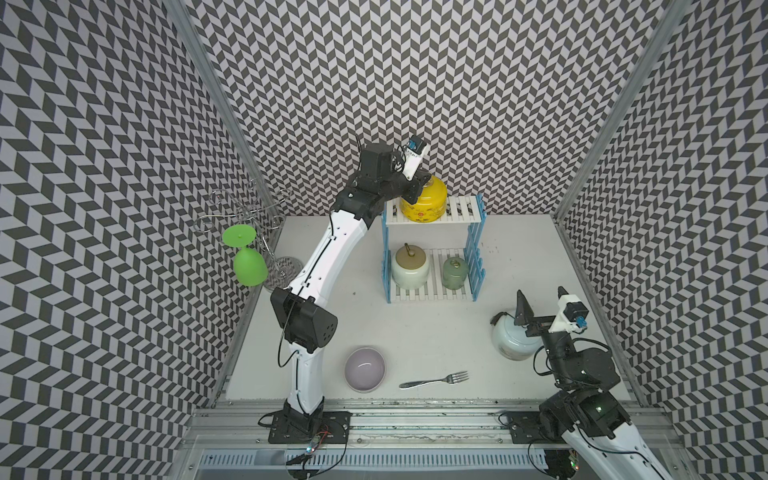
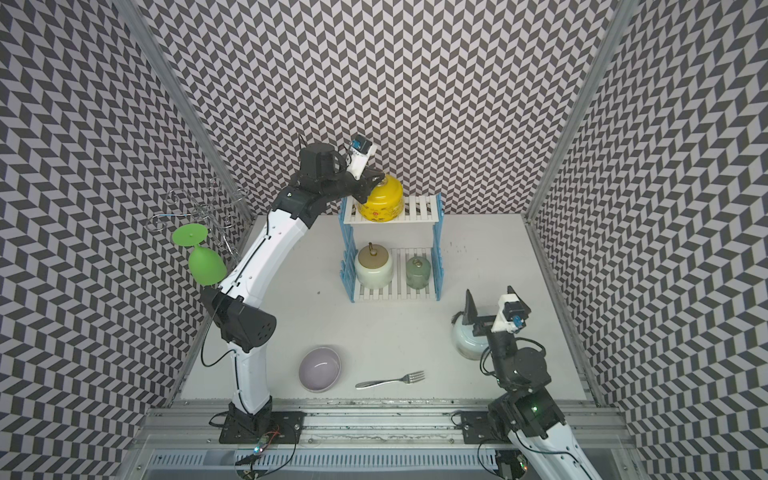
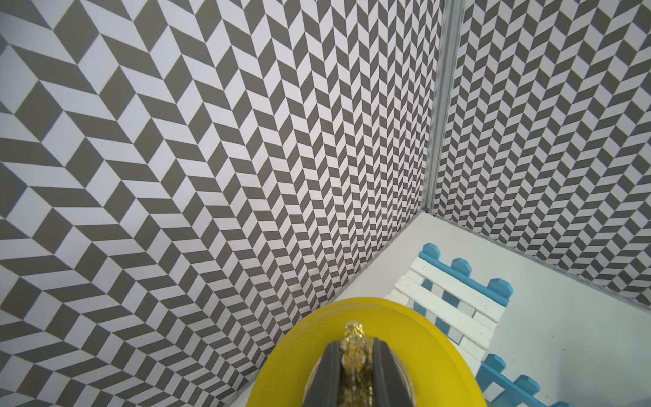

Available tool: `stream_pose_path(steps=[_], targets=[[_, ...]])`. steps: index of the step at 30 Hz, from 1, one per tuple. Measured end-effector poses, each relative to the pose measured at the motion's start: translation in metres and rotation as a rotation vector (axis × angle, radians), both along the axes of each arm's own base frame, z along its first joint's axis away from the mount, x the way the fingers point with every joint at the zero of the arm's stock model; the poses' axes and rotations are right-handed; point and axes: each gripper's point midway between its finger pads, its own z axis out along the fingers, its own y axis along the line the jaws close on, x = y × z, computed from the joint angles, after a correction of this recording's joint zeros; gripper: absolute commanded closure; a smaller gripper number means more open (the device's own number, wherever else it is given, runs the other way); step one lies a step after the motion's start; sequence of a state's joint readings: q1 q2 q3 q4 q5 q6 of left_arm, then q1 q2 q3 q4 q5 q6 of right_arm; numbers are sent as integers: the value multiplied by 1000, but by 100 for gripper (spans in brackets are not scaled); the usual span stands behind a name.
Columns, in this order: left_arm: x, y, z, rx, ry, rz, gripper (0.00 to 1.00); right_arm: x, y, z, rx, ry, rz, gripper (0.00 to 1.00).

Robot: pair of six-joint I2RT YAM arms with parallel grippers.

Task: Remove the tea canisters from the shelf
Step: Pick up the tea canister from the shelf.

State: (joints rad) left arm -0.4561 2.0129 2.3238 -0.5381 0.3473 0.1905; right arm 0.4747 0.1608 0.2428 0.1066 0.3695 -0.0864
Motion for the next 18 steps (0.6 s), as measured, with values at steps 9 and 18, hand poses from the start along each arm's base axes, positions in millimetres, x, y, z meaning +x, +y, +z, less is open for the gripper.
stream_pose_path(steps=[9,18], targets=[[-4,10,23,-41,-56,-33,100,1,0,-1,-2,4,0,0],[-38,23,54,-76,-108,-89,100,1,1,-1,-3,6,0,0]])
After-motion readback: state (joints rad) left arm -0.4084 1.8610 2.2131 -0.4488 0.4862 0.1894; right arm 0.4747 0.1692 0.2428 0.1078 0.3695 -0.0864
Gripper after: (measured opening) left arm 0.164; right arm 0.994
